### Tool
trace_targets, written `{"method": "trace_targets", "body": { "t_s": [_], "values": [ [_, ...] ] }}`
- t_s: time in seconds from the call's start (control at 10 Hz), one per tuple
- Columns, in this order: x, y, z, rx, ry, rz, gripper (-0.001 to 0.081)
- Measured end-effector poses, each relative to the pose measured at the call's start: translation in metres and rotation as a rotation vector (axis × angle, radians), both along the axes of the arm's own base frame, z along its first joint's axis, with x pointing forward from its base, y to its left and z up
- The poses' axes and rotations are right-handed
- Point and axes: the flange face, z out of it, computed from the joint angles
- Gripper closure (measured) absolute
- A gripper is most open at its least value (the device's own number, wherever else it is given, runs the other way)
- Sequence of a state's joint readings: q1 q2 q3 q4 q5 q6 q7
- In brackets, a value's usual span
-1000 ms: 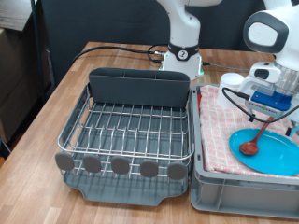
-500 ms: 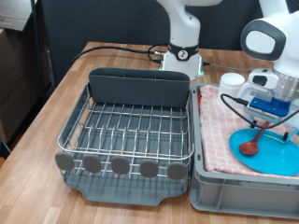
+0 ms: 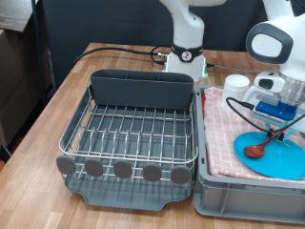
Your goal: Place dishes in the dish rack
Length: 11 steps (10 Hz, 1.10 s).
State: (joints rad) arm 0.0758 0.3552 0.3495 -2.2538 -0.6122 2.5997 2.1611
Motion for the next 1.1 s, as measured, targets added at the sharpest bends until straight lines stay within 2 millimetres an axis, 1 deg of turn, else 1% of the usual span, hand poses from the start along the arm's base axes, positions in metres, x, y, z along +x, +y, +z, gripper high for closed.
{"method": "trace_targets", "body": {
  "t_s": [0.1,0.4,0.6,0.9,1.1],
  "values": [
    [0.000,0.001,0.000,0.001,-0.001,-0.003,0.0719],
    [0.003,0.006,0.005,0.007,-0.015,-0.003,0.0719],
    [0.006,0.011,0.015,0.010,-0.027,0.000,0.0719],
    [0.009,0.019,0.038,-0.004,-0.029,0.003,0.0719],
    [0.010,0.019,0.057,0.001,-0.022,0.003,0.0719]
  ]
}}
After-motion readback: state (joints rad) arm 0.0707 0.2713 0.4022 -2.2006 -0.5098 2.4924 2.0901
